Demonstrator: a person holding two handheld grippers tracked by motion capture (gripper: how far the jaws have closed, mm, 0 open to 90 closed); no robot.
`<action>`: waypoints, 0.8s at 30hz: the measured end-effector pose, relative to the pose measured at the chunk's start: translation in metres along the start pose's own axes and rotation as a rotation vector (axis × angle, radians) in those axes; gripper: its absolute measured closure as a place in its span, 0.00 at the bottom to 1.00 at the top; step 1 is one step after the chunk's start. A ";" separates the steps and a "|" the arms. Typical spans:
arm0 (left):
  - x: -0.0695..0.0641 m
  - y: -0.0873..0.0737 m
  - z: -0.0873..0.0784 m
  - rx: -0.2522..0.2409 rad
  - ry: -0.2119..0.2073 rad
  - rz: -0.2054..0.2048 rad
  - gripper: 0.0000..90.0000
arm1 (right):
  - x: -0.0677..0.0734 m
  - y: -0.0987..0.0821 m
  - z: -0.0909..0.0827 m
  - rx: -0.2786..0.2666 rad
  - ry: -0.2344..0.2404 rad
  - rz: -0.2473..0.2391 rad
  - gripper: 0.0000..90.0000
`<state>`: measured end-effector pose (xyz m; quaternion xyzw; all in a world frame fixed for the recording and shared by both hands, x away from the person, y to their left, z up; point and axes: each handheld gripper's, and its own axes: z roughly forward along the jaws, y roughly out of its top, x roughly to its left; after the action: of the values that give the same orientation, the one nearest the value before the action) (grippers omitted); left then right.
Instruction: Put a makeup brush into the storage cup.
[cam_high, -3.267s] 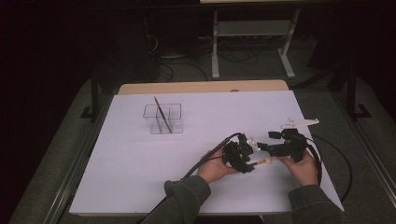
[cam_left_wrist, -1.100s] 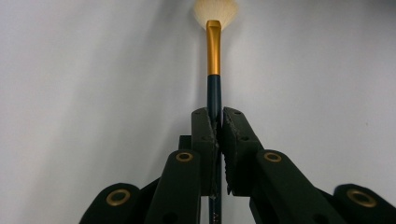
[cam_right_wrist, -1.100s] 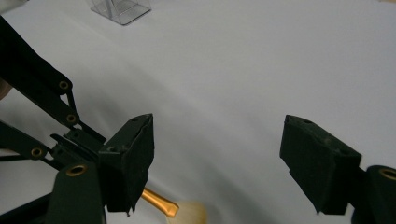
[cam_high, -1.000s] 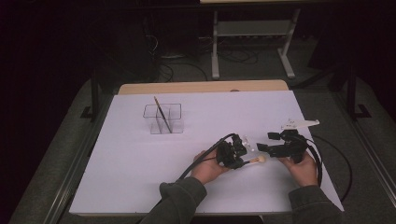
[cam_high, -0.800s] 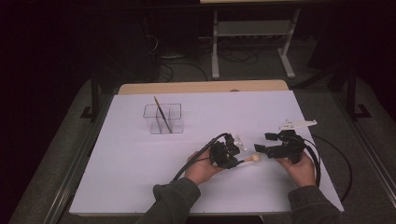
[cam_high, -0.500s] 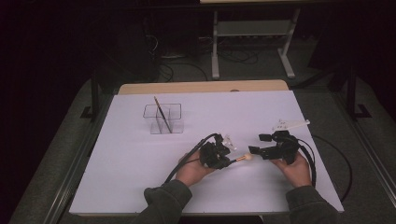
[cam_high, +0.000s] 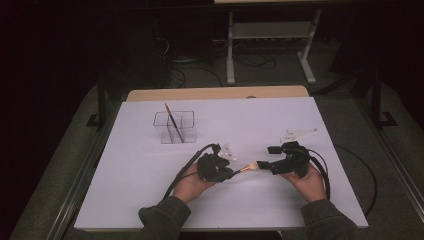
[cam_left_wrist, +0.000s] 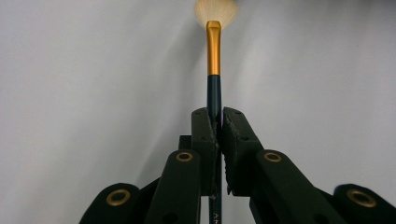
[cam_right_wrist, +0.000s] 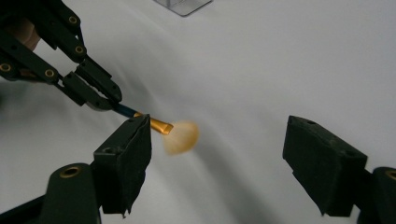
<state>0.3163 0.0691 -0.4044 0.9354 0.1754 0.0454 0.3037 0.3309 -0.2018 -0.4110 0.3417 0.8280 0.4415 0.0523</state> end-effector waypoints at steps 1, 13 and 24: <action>0.001 -0.002 -0.003 0.001 0.002 0.005 0.93 | 0.001 0.001 0.001 0.007 0.005 -0.003 0.25; 0.007 -0.022 -0.026 -0.048 0.031 -0.022 0.93 | 0.014 0.012 0.013 0.051 0.049 -0.021 0.24; 0.012 -0.033 -0.047 -0.090 0.041 -0.042 0.93 | 0.021 0.029 0.019 0.058 0.080 -0.044 0.24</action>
<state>0.3081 0.1243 -0.3861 0.9159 0.1988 0.0659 0.3425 0.3368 -0.1649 -0.3958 0.3069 0.8492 0.4294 0.0190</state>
